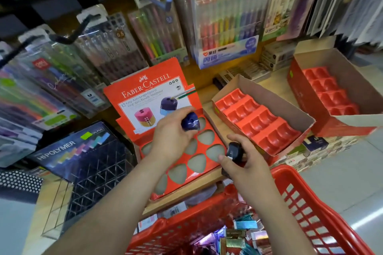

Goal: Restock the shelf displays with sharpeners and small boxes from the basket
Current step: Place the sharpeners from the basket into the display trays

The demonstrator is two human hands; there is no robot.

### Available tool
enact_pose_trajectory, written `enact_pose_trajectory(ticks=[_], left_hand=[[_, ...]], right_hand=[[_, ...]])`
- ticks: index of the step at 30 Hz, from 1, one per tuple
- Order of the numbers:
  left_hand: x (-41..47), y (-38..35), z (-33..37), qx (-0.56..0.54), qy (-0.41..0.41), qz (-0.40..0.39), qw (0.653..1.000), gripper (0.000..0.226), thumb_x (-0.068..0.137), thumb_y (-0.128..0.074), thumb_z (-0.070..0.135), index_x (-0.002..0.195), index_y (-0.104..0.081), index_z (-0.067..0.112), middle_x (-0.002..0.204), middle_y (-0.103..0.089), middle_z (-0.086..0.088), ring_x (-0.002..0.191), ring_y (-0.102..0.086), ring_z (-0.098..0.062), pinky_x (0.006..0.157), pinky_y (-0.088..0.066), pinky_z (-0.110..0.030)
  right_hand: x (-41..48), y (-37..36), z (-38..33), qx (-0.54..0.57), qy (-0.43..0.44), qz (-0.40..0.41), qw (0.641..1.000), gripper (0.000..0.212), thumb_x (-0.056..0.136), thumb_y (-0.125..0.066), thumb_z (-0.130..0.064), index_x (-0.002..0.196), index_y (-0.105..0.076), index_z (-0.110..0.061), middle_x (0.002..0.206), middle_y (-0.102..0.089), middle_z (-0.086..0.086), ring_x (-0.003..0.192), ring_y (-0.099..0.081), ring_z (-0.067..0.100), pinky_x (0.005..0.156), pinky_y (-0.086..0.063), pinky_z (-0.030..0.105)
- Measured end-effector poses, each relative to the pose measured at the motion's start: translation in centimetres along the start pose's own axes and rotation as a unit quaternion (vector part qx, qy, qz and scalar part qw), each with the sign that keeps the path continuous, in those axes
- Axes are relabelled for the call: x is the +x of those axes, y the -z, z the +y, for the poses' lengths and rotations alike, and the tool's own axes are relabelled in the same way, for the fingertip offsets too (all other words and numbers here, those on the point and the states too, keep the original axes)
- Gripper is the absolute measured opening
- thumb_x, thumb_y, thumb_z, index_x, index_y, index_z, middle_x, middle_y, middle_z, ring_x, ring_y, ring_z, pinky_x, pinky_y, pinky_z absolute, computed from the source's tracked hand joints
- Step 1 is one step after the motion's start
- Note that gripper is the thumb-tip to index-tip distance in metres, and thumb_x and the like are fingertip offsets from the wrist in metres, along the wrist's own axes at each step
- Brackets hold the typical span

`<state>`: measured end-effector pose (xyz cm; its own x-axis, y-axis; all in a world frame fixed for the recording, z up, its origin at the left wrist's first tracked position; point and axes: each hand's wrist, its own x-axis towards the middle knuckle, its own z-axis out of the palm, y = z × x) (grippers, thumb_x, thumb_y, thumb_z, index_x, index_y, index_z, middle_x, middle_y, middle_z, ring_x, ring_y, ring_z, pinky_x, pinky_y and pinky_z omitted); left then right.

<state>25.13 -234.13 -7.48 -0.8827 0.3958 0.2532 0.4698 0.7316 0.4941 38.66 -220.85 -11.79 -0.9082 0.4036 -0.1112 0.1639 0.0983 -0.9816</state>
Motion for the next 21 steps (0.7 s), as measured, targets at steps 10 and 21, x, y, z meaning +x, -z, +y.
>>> enact_pose_trajectory(ticks=[10, 21], left_hand=[[1.8, -1.4, -1.3, 0.193, -0.129, -0.094, 0.968, 0.054, 0.087, -0.063, 0.015, 0.137, -0.051, 0.03, 0.13, -0.051, -0.003, 0.111, -0.047, -0.026, 0.089, -0.041, -0.032], [2.0, -1.5, -1.2, 0.194, -0.094, -0.052, 0.975, 0.035, 0.084, -0.069, 0.03, 0.116, -0.067, 0.015, 0.113, -0.057, -0.003, 0.1, -0.045, -0.025, 0.082, -0.042, -0.035]], right_hand=[[0.1, 0.1, 0.7, -0.119, 0.036, -0.02, 0.992, 0.032, 0.082, -0.072, -0.017, 0.094, -0.056, -0.041, 0.09, -0.063, -0.018, 0.086, -0.058, 0.001, 0.073, -0.049, 0.023], [-0.6, 1.0, -0.4, 0.049, -0.037, 0.025, 0.998, 0.042, 0.076, -0.082, -0.024, 0.108, -0.056, -0.034, 0.092, -0.069, -0.013, 0.086, -0.063, 0.0, 0.081, -0.055, 0.036]])
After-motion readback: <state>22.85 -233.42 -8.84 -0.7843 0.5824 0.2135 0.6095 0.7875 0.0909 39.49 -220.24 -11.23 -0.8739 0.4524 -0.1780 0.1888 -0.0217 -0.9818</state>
